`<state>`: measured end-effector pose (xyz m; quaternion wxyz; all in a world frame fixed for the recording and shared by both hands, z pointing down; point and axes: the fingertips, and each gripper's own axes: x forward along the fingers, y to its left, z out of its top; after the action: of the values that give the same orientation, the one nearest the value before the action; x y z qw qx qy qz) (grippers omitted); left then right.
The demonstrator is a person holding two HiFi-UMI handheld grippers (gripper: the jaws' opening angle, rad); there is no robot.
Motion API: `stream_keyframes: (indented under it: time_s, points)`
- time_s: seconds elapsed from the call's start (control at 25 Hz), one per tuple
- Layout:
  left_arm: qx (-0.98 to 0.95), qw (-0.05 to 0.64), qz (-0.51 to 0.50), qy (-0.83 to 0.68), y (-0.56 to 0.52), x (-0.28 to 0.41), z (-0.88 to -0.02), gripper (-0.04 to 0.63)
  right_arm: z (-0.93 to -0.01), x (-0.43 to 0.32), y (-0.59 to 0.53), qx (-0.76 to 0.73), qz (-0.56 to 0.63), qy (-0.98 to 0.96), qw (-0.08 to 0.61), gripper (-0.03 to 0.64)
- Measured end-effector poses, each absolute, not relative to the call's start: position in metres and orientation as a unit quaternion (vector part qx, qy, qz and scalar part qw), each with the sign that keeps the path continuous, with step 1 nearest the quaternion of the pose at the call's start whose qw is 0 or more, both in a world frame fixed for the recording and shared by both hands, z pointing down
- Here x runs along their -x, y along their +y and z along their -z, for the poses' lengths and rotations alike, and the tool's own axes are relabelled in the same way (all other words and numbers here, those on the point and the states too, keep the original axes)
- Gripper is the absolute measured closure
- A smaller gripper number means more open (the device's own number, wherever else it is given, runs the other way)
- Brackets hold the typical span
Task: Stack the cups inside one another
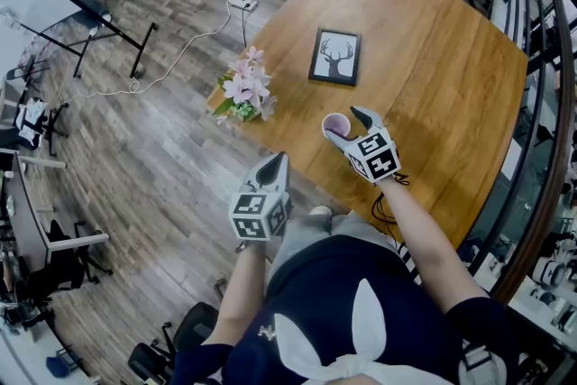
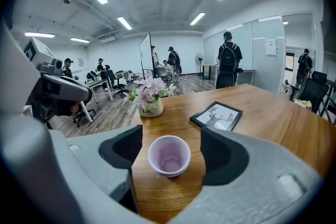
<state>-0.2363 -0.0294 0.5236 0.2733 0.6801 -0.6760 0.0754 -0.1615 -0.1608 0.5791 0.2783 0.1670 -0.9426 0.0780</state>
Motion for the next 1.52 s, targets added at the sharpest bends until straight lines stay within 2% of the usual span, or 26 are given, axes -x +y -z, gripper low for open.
stream_keyframes:
  time_s: [0.12,0.68,0.8,1.52]
  points:
    - [-0.682,0.272,-0.075,-0.674,-0.031,0.233,-0.520,0.578,-0.571,0.159,-0.157,-0.166,-0.075,-0.947,0.265,0.292]
    - [-0.711,0.255,-0.077,-0.650,-0.049,0.210,-0.511,0.578,-0.505,0.126,-0.147,-0.202,-0.057,-0.962,0.175,0.573]
    - [-0.720,0.252,-0.076,-0.642,-0.055,0.201,-0.508,0.578,-0.492,0.117,-0.142,-0.208,-0.034,-0.963,0.168,0.615]
    - [-0.760,0.238,-0.085,-0.599,-0.067,0.159,-0.491,0.578,-0.466,0.076,-0.117,-0.231,-0.031,-0.959,0.162,0.618]
